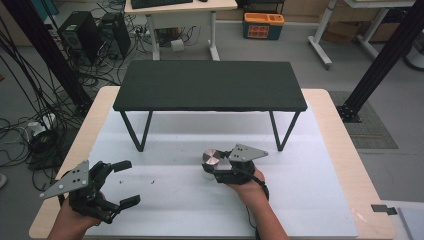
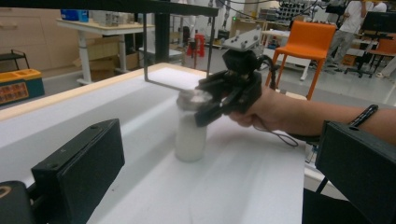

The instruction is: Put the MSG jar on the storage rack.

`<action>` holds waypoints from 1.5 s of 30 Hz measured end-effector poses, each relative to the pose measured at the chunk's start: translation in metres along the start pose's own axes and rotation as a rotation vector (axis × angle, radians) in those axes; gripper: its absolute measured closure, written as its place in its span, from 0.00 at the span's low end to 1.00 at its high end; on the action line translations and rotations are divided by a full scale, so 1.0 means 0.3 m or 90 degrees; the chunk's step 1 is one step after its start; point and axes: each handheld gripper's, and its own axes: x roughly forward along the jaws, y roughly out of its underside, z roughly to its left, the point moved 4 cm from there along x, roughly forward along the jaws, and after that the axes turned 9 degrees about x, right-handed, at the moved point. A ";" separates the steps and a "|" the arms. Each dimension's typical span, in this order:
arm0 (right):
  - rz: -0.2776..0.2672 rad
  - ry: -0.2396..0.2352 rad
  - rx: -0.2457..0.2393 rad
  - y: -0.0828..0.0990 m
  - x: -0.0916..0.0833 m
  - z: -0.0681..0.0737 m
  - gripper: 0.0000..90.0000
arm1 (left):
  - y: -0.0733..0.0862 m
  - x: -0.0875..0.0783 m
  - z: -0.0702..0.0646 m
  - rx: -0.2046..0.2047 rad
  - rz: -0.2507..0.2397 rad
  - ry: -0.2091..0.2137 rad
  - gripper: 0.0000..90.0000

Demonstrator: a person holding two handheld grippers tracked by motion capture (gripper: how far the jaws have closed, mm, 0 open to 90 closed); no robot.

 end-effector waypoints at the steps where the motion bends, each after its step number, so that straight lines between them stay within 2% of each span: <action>1: -0.003 0.000 0.000 -0.007 -0.009 0.005 0.47 | -0.001 0.000 0.000 0.000 0.000 0.000 0.02; 4: -0.014 -0.006 -0.020 -0.066 -0.053 0.037 0.47 | -0.005 0.001 0.002 0.002 0.001 0.000 0.02; 6: -0.022 -0.023 -0.036 -0.128 -0.089 0.061 0.47 | -0.005 0.002 0.003 0.002 0.000 0.001 0.02; 8: -0.024 -0.027 -0.038 -0.144 -0.098 0.066 0.47 | -0.004 0.003 0.003 0.001 -0.002 0.002 0.02; 9: -0.031 -0.042 -0.048 -0.223 -0.134 0.091 0.47 | 0.000 0.007 0.002 -0.003 -0.008 0.006 0.02; 11: -0.035 -0.047 -0.054 -0.303 -0.162 0.114 0.47 | 0.000 0.015 -0.001 -0.005 -0.007 0.012 0.02; 17: -0.058 -0.073 -0.062 -0.541 -0.205 0.126 0.47 | -0.007 0.032 -0.014 0.000 -0.004 0.023 0.02; 20: -0.061 -0.060 -0.064 -0.649 -0.209 0.119 0.47 | -0.009 0.029 -0.021 0.000 -0.005 0.022 0.02; 22: -0.055 -0.039 -0.058 -0.718 -0.203 0.104 0.47 | -0.010 0.026 -0.022 0.002 -0.004 0.021 0.02; 25: -0.044 -0.001 -0.040 -0.780 -0.182 0.069 0.47 | -0.009 0.012 -0.028 -0.001 -0.007 0.016 0.02; 27: -0.042 0.011 -0.032 -0.792 -0.174 0.053 0.47 | -0.008 0.009 -0.029 -0.002 -0.008 0.016 0.02; 29: -0.040 0.049 -0.005 -0.810 -0.148 0.004 0.47 | -0.007 0.002 -0.029 -0.003 -0.007 0.013 0.02; 30: -0.040 0.049 -0.005 -0.810 -0.148 0.004 0.47 | -0.007 0.002 -0.029 -0.003 -0.007 0.013 0.02; 31: -0.042 0.071 0.009 -0.811 -0.130 -0.029 0.47 | -0.007 0.000 -0.028 -0.003 -0.006 0.013 0.02; 35: -0.039 0.091 0.016 -0.807 -0.109 -0.058 0.47 | -0.006 -0.006 -0.024 -0.006 -0.003 0.009 0.02; 37: -0.023 0.120 0.023 -0.794 -0.079 -0.083 0.47 | -0.005 -0.010 -0.022 -0.006 -0.004 0.010 0.02; 42: -0.018 0.140 0.034 -0.765 -0.064 -0.109 0.47 | 0.001 -0.015 -0.019 -0.008 -0.004 0.008 0.02; 45: -0.026 0.137 0.032 -0.751 -0.066 -0.115 0.47 | 0.004 -0.013 -0.018 -0.009 -0.003 0.009 0.02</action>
